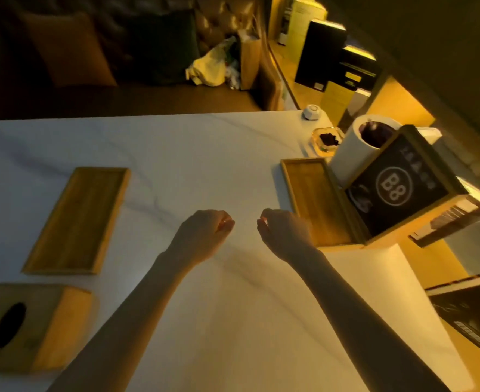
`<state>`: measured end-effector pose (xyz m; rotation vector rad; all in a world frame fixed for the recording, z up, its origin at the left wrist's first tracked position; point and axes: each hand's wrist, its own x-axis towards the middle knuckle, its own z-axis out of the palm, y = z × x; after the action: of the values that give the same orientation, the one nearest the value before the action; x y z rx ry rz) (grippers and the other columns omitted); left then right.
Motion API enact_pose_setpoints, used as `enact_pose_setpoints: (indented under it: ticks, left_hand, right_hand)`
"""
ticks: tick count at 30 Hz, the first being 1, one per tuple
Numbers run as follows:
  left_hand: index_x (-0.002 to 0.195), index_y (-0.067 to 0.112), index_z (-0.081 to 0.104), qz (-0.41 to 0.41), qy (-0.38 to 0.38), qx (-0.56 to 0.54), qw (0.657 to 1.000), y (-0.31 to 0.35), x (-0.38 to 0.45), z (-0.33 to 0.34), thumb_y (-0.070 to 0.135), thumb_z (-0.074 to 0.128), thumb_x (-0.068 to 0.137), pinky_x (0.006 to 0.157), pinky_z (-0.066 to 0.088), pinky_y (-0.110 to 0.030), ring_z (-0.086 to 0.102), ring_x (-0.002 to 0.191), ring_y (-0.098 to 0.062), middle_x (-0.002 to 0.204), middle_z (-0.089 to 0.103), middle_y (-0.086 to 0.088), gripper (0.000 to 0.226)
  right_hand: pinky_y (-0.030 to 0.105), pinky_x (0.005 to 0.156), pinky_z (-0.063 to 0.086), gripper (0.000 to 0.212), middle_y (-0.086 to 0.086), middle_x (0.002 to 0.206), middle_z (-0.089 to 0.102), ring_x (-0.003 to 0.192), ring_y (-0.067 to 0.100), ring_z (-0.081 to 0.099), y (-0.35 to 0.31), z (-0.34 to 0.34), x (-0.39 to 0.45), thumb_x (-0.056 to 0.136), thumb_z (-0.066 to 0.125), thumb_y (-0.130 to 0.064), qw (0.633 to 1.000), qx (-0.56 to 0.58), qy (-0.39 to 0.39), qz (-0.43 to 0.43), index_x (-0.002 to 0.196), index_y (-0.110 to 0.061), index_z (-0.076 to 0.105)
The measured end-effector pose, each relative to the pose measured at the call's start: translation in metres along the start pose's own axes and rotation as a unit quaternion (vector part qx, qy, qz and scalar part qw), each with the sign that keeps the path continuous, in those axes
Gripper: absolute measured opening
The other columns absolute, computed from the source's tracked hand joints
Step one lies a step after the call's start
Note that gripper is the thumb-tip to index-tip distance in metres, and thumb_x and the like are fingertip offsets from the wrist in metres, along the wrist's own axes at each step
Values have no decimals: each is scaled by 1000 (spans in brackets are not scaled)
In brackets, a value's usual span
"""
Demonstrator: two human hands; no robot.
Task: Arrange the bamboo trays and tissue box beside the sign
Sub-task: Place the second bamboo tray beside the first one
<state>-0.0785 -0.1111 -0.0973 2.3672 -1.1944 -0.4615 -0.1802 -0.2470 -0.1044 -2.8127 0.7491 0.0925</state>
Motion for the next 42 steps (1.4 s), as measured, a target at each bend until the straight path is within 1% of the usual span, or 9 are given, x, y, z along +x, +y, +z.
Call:
enact_pose_setpoints:
  ticks: [6, 10, 17, 22, 25, 28, 35, 39, 42]
  left_hand:
    - [101, 8, 60, -30, 140, 62, 988, -71, -45, -61, 23, 44, 91, 76, 47, -38, 60, 88, -30, 97, 65, -15, 24]
    - [120, 6, 51, -62, 179, 88, 978, -131, -68, -87, 31, 41, 89, 83, 49, -41, 60, 100, -36, 114, 63, -21, 41]
    - [140, 8, 18, -152, 98, 137, 974, -234, -85, -102, 38, 34, 90, 109, 26, -50, 21, 139, -29, 152, 20, -14, 60]
    - [141, 14, -6, -246, -29, 118, 962, -288, -81, -97, 39, 34, 92, 114, 6, -49, -8, 142, -23, 155, -10, -6, 68]
    - [141, 10, 10, -282, -30, 33, 958, -306, -80, -94, 33, 37, 93, 112, 18, -46, 9, 142, -27, 155, 10, -11, 60]
    - [121, 3, 47, -316, 50, -53, 946, -312, -78, -92, 23, 40, 93, 86, 37, -33, 51, 110, -33, 123, 50, -19, 35]
    - [107, 10, 62, -367, 60, -138, 918, -326, -73, -92, 18, 46, 90, 54, 34, -24, 50, 62, -15, 77, 55, -8, 25]
    - [100, 17, 65, -377, 84, -186, 903, -321, -73, -92, 19, 43, 92, 66, 39, -28, 52, 68, -15, 76, 56, -1, 24]
    - [120, 9, 54, -399, 113, -254, 874, -315, -75, -96, 19, 48, 90, 86, 40, -30, 56, 99, -23, 104, 59, -6, 32]
  right_hand:
    - [34, 69, 53, 29, 6, 86, 67, 73, 20, 61, -88, 3, 21, 95, 38, -25, 990, 69, 92, -78, 96, -8, 61]
    - [36, 82, 48, 28, 8, 111, 63, 101, 22, 57, -140, 20, 33, 95, 38, -23, 982, 130, 90, -103, 112, -10, 56]
    - [38, 113, 23, 54, 9, 151, 29, 139, 24, 23, -200, 79, 50, 96, 36, -30, 979, 162, -23, -122, 143, -10, 19]
    - [34, 115, -2, 67, 4, 157, -4, 144, 20, -6, -224, 120, 55, 95, 28, -44, 976, 129, -114, -132, 145, -14, -5]
    - [36, 113, -8, 71, 6, 156, -13, 143, 20, -14, -233, 141, 58, 94, 26, -49, 972, 93, -160, -143, 144, -13, -10]
    - [38, 112, -12, 73, 8, 155, -18, 141, 21, -20, -240, 156, 59, 93, 24, -52, 967, 67, -199, -147, 143, -11, -12]
    - [44, 115, -13, 62, 5, 156, -13, 142, 20, -19, -258, 160, 61, 95, 23, -47, 954, 124, -238, -133, 145, -19, -2]
    - [38, 117, -6, 58, 4, 158, -5, 143, 20, -11, -271, 158, 62, 95, 29, -37, 931, 261, -246, -67, 146, -19, 6]
    - [40, 118, 8, 57, 6, 155, 16, 142, 27, 9, -274, 153, 62, 91, 35, -33, 921, 320, -220, -37, 143, -15, 20]
